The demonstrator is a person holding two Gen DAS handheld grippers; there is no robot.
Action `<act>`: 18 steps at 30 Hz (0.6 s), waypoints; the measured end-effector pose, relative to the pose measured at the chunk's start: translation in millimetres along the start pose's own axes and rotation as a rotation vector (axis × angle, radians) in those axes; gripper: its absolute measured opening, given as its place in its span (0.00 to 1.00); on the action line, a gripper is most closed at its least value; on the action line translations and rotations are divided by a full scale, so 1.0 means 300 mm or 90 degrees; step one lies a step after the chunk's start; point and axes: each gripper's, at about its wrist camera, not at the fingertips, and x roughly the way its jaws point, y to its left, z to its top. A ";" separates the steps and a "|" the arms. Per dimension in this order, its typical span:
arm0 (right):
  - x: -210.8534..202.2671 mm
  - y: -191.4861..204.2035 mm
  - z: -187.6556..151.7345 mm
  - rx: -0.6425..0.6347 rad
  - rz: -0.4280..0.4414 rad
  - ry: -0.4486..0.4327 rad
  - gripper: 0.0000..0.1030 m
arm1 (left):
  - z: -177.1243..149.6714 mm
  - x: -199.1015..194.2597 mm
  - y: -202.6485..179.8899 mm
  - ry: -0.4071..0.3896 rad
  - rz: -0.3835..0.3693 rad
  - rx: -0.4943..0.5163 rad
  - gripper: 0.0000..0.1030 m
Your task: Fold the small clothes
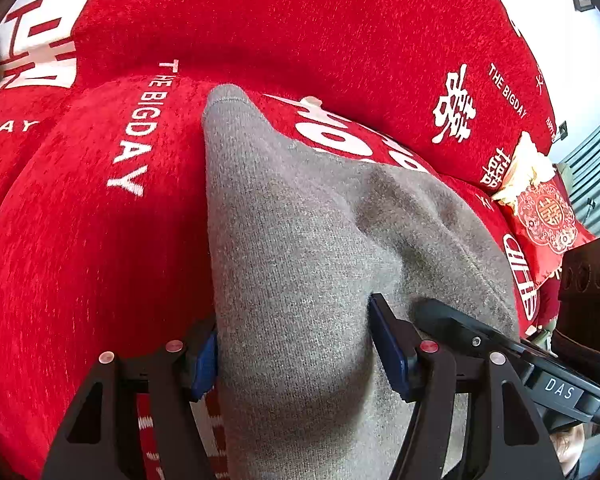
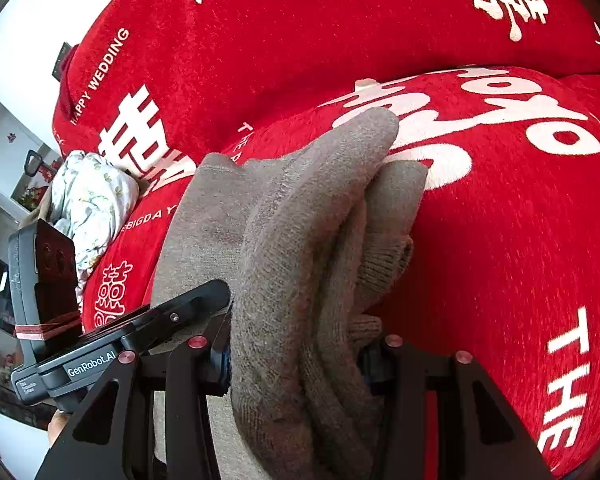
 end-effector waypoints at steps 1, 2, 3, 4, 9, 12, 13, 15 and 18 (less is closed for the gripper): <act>-0.003 0.002 -0.007 -0.002 0.001 -0.001 0.47 | -0.008 -0.005 -0.001 -0.001 0.001 0.001 0.65; -0.005 0.003 -0.012 -0.004 0.001 -0.001 0.47 | -0.014 -0.008 -0.001 -0.002 0.002 0.001 0.65; -0.007 0.003 -0.018 -0.007 0.001 -0.002 0.47 | -0.020 -0.012 -0.001 -0.003 0.003 0.002 0.65; -0.008 0.004 -0.024 -0.011 0.000 -0.002 0.47 | -0.028 -0.015 -0.003 -0.003 0.004 0.002 0.65; -0.013 -0.002 -0.056 -0.017 0.001 -0.004 0.47 | -0.070 -0.032 -0.013 -0.011 0.013 0.005 0.65; -0.018 -0.003 -0.075 -0.020 0.001 -0.004 0.47 | -0.094 -0.043 -0.021 -0.013 0.019 0.008 0.65; -0.019 -0.002 -0.080 -0.022 0.001 -0.005 0.47 | -0.100 -0.046 -0.020 -0.013 0.020 0.009 0.65; -0.021 -0.001 -0.089 -0.025 0.000 -0.007 0.47 | -0.108 -0.050 -0.017 -0.014 0.021 0.008 0.65; -0.015 -0.006 -0.096 -0.029 -0.002 -0.011 0.48 | -0.118 -0.046 -0.007 -0.016 0.022 0.007 0.66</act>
